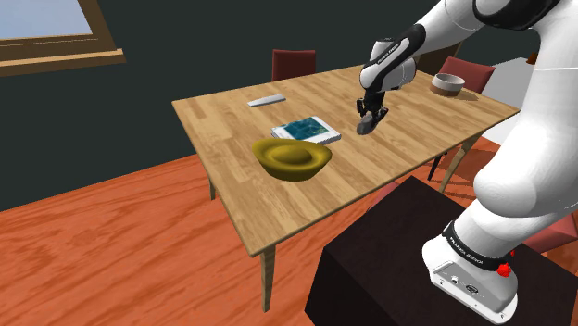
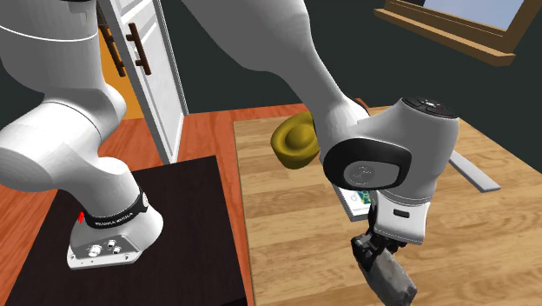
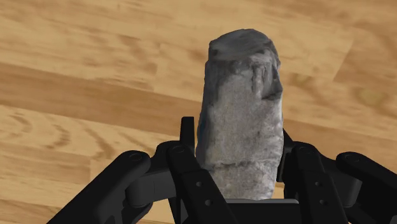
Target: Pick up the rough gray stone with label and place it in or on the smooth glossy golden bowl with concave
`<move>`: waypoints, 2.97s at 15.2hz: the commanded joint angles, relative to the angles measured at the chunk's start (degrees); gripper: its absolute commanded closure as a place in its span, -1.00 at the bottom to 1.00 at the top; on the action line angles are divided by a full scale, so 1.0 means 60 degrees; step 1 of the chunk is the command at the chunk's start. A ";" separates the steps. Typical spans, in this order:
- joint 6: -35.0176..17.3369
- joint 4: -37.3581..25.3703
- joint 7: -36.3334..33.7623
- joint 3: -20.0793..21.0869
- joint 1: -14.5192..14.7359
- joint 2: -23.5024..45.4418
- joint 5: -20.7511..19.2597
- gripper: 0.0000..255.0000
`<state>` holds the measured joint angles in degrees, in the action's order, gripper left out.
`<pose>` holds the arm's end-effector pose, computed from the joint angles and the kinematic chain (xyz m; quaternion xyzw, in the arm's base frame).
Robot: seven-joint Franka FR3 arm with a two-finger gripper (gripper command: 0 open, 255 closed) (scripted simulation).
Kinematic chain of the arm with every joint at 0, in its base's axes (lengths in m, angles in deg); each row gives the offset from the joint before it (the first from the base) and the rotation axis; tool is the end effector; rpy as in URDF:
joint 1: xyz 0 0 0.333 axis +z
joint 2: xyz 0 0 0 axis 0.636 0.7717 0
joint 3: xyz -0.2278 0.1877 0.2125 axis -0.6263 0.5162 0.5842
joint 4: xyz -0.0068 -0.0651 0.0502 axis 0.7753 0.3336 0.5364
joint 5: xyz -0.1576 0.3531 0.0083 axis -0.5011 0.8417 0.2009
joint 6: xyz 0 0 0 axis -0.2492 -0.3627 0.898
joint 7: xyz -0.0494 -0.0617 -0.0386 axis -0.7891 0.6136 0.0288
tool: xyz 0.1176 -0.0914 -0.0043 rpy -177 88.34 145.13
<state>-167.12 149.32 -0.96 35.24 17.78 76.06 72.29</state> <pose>0.5374 -0.2849 0.2544 0.7311 -0.6790 0.0417 0.0522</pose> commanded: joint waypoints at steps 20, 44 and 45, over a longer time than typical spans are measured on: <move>0.1944 -0.0448 0.0235 0.0017 0.0039 -0.1512 0.0064 1.00; 0.3701 0.0033 -0.1615 0.0899 0.1119 -0.3507 -0.0120 1.00; 0.3731 0.0122 -0.1841 0.1010 0.1233 -0.3596 -0.0126 1.00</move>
<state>-144.87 149.12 -10.48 40.63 24.47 55.39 71.63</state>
